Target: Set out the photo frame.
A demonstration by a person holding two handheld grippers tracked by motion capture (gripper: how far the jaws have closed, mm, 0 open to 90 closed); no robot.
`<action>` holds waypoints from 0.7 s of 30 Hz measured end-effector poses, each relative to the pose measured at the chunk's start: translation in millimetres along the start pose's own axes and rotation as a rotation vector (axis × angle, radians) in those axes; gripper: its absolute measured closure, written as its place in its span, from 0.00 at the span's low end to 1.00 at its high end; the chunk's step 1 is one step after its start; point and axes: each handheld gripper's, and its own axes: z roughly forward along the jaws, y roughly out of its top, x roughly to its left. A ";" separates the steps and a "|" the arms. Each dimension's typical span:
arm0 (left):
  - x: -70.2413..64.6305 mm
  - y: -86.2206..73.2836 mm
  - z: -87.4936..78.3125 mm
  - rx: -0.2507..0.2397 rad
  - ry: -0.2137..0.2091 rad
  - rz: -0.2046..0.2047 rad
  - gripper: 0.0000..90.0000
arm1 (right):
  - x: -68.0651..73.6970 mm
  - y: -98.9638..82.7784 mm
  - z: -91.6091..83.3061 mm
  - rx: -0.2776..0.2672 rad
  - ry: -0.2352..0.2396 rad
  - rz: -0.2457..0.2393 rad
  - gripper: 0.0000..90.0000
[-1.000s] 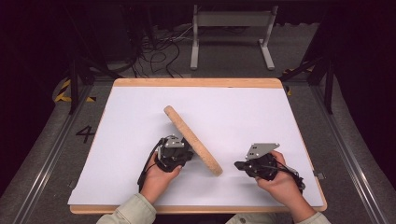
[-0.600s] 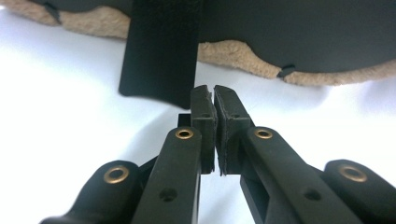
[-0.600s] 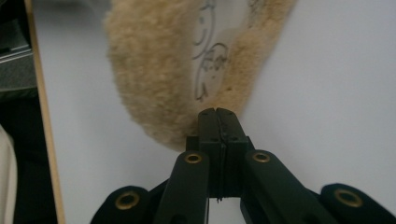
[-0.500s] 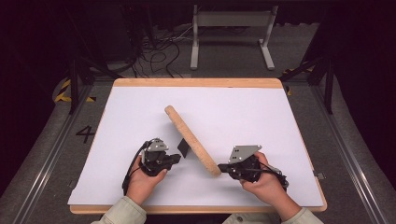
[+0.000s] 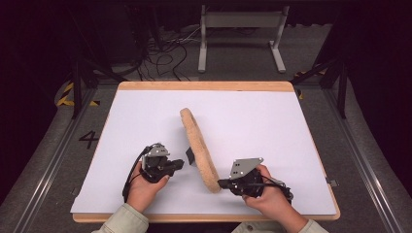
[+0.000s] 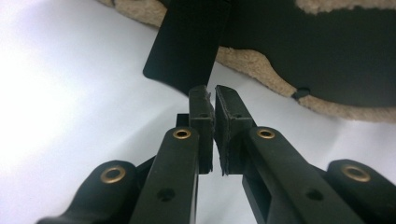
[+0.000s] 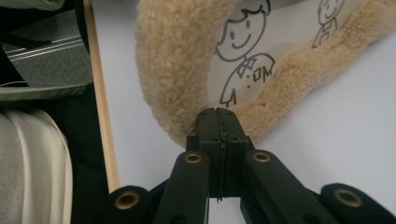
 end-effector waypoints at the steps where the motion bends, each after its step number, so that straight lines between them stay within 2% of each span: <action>1: 0.5 -0.6 -1.1 0.000 0.001 -0.005 0.96 | 0.8 0.7 1.0 -0.002 0.007 -0.001 1.00; 5: 2.2 -3.6 -4.6 -0.006 0.009 -0.017 0.95 | 5.2 5.7 8.1 -0.007 0.050 -0.013 1.00; 12: 6.2 -10.5 -13.6 -0.015 0.032 -0.039 0.95 | 11.8 14.2 19.7 -0.014 0.097 -0.033 1.00; 16: 10.4 -15.8 -20.5 -0.030 0.047 -0.060 0.95 | 15.3 19.8 27.0 -0.015 0.117 -0.039 1.00; 21: 13.4 -18.3 -24.4 -0.035 0.061 -0.063 0.95 | 19.2 27.3 37.0 -0.015 0.136 -0.047 1.00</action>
